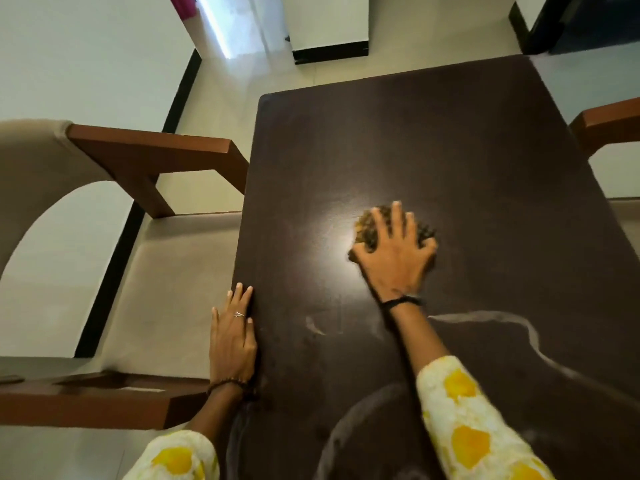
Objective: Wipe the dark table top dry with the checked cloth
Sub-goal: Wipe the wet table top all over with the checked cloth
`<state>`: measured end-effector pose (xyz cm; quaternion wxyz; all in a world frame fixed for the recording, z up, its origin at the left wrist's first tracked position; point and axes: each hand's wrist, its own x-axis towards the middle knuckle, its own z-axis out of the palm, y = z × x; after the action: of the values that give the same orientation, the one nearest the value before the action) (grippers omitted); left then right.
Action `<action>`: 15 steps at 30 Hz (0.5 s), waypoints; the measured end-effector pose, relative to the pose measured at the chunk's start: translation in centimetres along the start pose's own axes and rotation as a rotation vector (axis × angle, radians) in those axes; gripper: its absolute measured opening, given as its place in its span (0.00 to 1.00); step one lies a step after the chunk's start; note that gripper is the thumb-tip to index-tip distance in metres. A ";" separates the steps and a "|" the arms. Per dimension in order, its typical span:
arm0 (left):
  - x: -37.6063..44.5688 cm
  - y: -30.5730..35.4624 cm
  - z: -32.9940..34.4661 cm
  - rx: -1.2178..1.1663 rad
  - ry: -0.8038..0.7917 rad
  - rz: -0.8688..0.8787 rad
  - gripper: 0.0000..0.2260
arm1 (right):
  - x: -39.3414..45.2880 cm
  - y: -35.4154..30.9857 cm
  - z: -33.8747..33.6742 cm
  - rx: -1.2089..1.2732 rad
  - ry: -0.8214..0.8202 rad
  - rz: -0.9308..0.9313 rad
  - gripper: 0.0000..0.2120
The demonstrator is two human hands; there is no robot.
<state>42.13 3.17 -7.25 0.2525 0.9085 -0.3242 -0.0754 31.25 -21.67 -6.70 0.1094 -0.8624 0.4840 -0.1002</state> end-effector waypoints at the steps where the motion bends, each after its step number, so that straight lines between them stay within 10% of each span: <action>1: 0.0 0.1 0.0 0.014 -0.004 0.001 0.23 | 0.2 2.7 -0.8 -0.021 0.016 0.057 0.30; 7: -0.4 0.6 -0.2 0.068 -0.013 0.033 0.22 | -1.9 8.6 -3.2 -0.048 0.019 0.215 0.30; 15: -1.7 6.0 2.1 0.014 0.009 0.056 0.26 | -7.1 1.3 -1.7 -0.024 -0.044 -0.154 0.31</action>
<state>36.84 -0.59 -6.08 0.2497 0.9013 -0.3486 -0.0619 26.07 -16.43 -5.97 0.1017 -0.9002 0.4151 -0.0836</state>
